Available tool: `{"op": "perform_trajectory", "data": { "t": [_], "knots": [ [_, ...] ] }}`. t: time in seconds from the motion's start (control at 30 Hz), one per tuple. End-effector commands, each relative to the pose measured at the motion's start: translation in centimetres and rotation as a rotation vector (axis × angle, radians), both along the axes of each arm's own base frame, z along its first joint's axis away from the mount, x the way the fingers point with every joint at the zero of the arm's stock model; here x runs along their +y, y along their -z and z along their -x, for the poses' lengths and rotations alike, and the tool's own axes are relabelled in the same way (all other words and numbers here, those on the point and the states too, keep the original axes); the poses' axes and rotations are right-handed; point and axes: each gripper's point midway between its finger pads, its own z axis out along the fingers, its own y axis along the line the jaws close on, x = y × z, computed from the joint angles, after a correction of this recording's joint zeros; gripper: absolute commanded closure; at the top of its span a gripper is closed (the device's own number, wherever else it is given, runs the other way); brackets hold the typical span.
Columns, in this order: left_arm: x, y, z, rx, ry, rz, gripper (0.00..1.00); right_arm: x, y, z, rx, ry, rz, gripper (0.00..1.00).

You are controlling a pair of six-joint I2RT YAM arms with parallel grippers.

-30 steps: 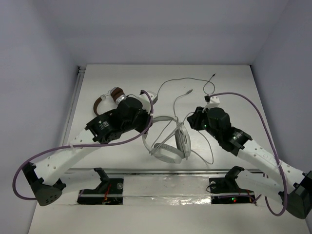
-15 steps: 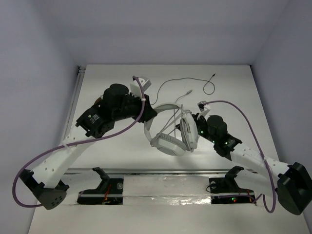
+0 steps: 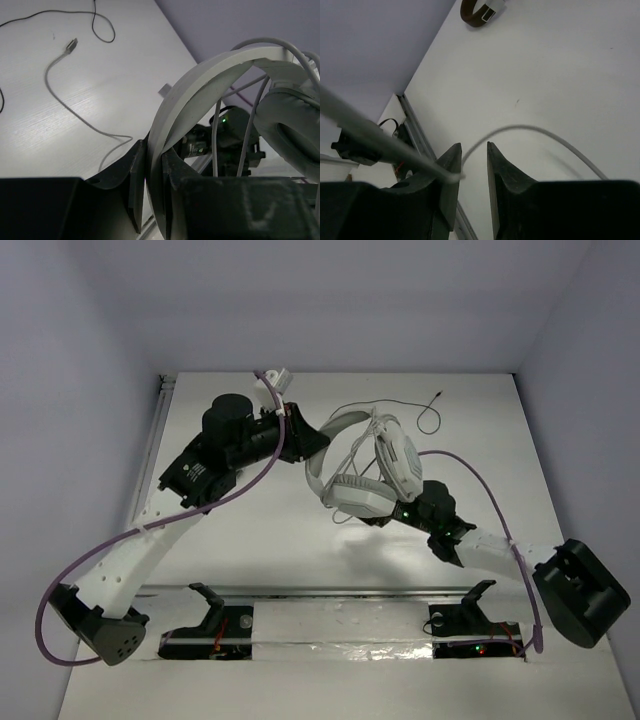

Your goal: Wrap the headphones

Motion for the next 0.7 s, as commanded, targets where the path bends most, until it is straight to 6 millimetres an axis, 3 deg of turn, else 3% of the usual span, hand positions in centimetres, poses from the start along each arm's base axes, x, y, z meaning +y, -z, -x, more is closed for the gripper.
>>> {"op": "perform_trajectory", "data": {
  "t": [0.0, 0.2, 0.33, 0.47, 0.6, 0.67],
  "knots": [
    [-0.9, -7.7, -0.1, -0.112, 0.013, 0.237, 1.0, 1.6, -3.1, 0.3, -0.1, -0.08, -0.104, 0.66],
    [-1.3, -8.0, -0.3, -0.091, 0.008, 0.278, 1.0, 2.5, -4.2, -0.4, -0.139, -0.068, -0.122, 0.69],
    [-0.5, -8.4, -1.0, -0.097, -0.053, 0.273, 1.0, 2.9, -4.2, 0.0, -0.131, -0.086, -0.122, 0.77],
    [-0.2, -9.0, -2.2, -0.095, -0.119, 0.293, 1.0, 4.7, -2.6, 2.0, -0.084, -0.137, -0.112, 0.8],
    [-0.4, -9.5, -3.4, -0.082, -0.162, 0.325, 1.0, 7.8, -2.4, 5.2, -0.064, -0.221, -0.117, 0.8],
    [-0.1, -9.7, -4.1, -0.081, -0.202, 0.346, 1.0, 8.6, -2.2, 6.0, -0.052, -0.238, -0.118, 0.85]
  ]
}}
